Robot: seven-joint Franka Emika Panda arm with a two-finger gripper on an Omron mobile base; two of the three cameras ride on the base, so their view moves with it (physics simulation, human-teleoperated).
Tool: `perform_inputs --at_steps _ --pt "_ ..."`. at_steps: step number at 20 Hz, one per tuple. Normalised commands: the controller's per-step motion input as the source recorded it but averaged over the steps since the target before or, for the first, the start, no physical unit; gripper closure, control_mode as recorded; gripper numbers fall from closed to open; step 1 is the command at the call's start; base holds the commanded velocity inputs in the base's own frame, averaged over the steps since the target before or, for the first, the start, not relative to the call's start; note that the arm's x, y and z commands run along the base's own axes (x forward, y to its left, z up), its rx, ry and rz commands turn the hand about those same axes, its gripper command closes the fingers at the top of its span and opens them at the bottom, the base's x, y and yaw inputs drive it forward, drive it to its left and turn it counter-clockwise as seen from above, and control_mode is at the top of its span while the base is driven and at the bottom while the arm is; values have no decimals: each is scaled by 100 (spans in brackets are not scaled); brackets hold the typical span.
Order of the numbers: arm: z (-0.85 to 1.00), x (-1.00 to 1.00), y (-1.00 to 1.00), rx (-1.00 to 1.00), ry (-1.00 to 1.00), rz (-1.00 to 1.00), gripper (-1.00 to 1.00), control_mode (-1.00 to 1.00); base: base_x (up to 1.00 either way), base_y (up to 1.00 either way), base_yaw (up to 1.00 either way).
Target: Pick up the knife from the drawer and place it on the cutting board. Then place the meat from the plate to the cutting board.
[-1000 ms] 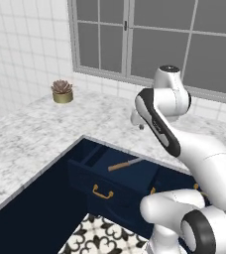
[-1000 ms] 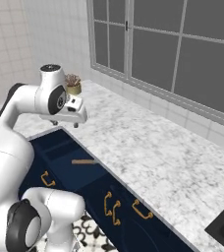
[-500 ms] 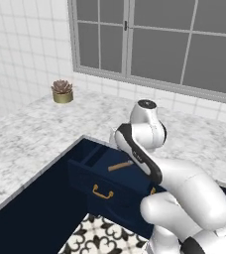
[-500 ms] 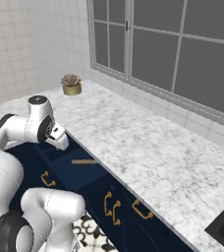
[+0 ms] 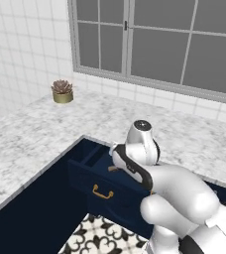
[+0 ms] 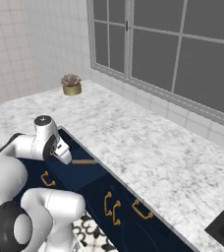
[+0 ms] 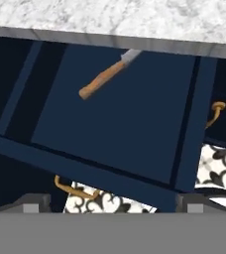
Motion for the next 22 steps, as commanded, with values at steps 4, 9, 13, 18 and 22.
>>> perform_inputs --at_steps 4,9,13,18,22 --pt "-46 18 0 0 4 -8 -100 -100 0 0 0" --pt "-41 21 0 0 15 0 -100 -100 0 0 0" --pt "-41 7 2 0 14 0 -100 -100 0 0 0" --pt "-36 0 11 0 11 0 -100 -100 0 0 0" --pt "-27 -7 18 0 10 0 -100 -100 0 0 0"
